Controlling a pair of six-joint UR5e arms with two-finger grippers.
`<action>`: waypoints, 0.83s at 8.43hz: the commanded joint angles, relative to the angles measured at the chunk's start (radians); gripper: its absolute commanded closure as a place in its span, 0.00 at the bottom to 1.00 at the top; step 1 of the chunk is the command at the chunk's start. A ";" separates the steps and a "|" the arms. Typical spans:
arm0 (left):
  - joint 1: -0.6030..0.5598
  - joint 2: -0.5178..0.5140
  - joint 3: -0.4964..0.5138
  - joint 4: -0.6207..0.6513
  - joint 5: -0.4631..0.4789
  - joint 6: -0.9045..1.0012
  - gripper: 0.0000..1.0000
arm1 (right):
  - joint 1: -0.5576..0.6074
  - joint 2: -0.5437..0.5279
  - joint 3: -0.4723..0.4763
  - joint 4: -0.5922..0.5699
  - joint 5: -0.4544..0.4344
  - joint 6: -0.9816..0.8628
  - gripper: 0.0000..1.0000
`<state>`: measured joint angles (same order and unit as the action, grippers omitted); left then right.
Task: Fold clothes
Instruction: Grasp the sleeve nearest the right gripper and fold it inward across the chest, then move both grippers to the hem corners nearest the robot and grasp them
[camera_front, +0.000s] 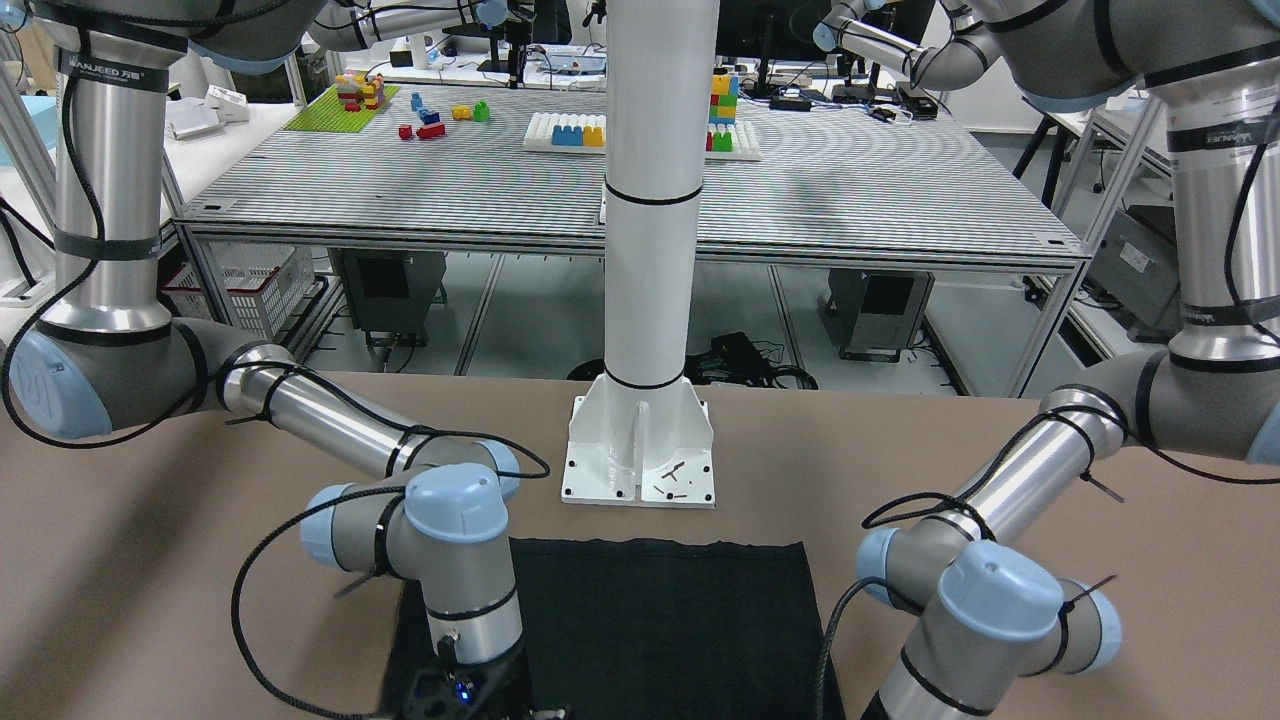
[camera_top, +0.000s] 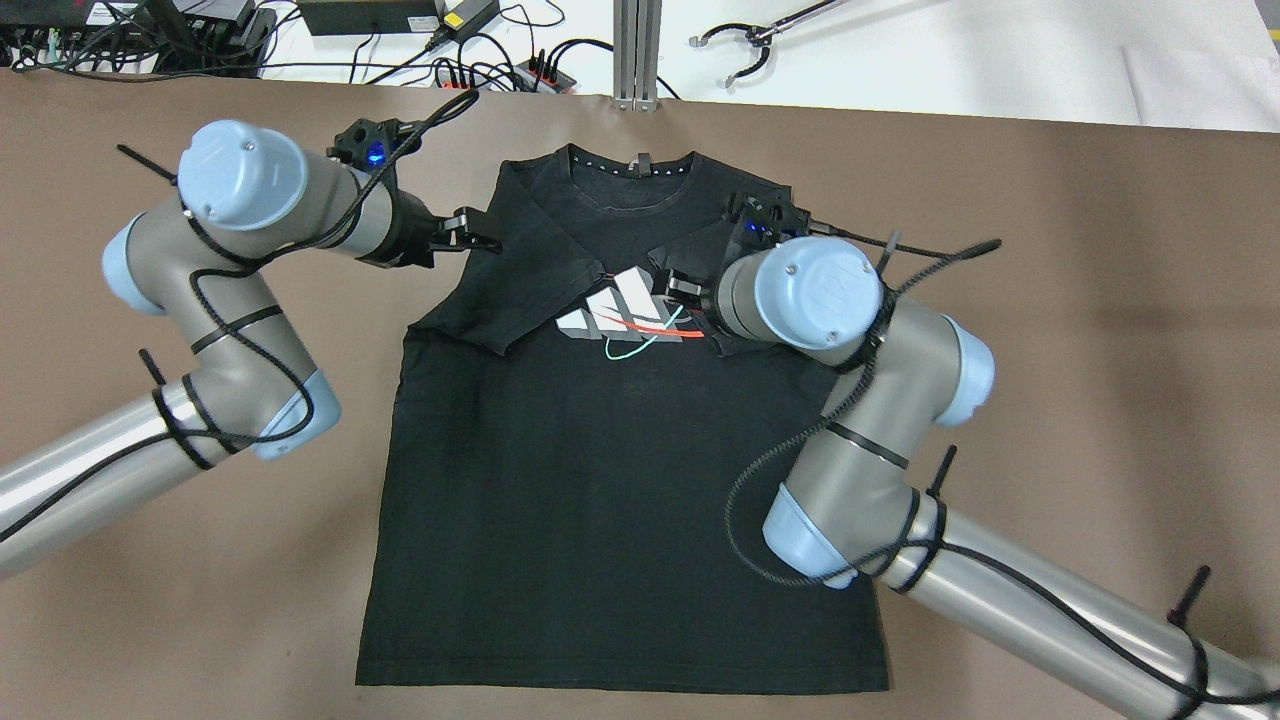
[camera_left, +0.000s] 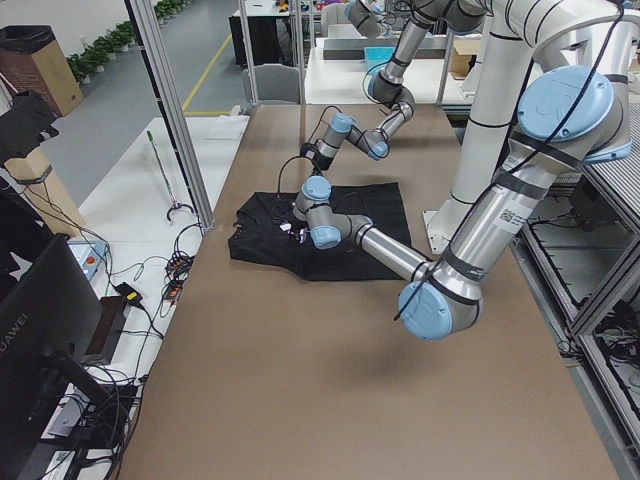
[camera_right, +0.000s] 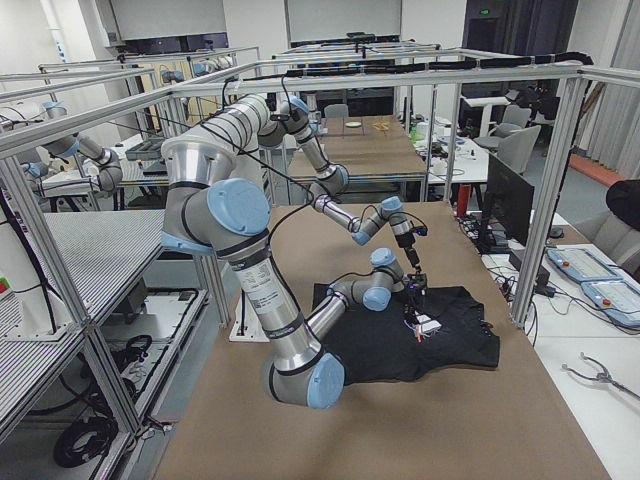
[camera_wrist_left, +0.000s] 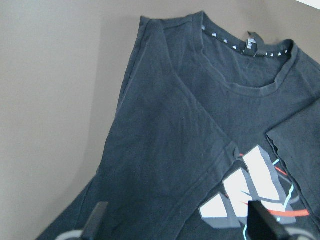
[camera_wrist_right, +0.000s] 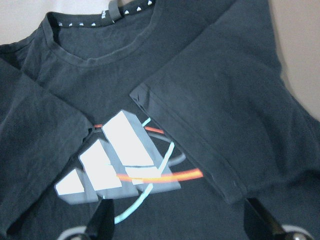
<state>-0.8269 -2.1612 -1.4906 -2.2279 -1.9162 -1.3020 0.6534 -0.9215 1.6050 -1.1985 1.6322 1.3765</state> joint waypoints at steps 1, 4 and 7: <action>0.165 0.278 -0.315 -0.006 0.122 -0.243 0.05 | -0.128 -0.250 0.292 0.000 -0.003 0.238 0.08; 0.507 0.505 -0.477 -0.112 0.429 -0.478 0.04 | -0.327 -0.491 0.470 0.112 -0.151 0.479 0.08; 0.733 0.596 -0.522 -0.114 0.594 -0.572 0.05 | -0.518 -0.685 0.500 0.294 -0.343 0.564 0.08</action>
<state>-0.2178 -1.6171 -1.9919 -2.3355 -1.4082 -1.8198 0.2535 -1.4692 2.0872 -1.0566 1.4070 1.8891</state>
